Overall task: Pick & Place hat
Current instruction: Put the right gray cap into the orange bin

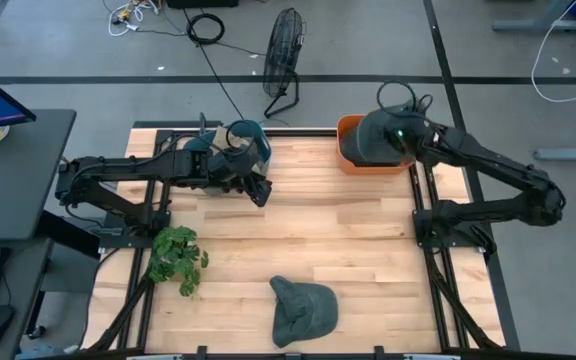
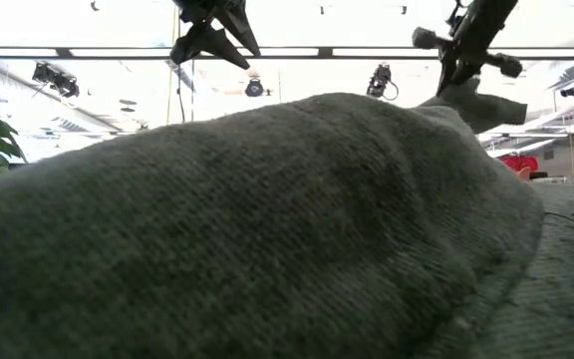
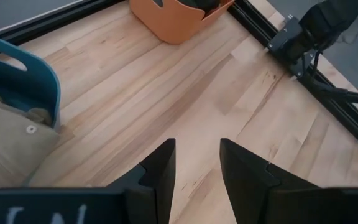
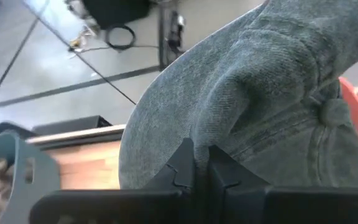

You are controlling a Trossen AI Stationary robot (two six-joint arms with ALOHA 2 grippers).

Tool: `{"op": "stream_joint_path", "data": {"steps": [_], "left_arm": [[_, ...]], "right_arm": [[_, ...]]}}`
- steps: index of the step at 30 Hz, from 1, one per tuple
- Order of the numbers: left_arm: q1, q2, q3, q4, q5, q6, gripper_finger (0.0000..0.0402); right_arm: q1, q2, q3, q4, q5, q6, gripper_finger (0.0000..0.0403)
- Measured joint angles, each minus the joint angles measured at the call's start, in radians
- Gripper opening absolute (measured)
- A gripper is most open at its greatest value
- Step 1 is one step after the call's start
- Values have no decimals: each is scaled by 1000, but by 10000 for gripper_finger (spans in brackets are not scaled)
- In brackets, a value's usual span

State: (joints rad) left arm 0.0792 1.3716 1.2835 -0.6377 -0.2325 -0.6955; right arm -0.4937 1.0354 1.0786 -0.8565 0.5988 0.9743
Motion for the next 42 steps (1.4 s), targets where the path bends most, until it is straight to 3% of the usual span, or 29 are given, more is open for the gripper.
{"op": "stream_joint_path", "data": {"steps": [6,14,27,42], "left_arm": [[0,0,0,-1,0,-31,131],[0,0,0,-1,0,-28,131],[-2,0,0,-2,0,-32,131],[-5,0,0,-2,0,-53,131]], "right_arm": [[-156,114,0,32,-104,8,11],[-275,293,0,151,-248,-47,11],[-325,516,0,146,-245,7,14],[-327,545,0,197,-294,-199,101]]}}
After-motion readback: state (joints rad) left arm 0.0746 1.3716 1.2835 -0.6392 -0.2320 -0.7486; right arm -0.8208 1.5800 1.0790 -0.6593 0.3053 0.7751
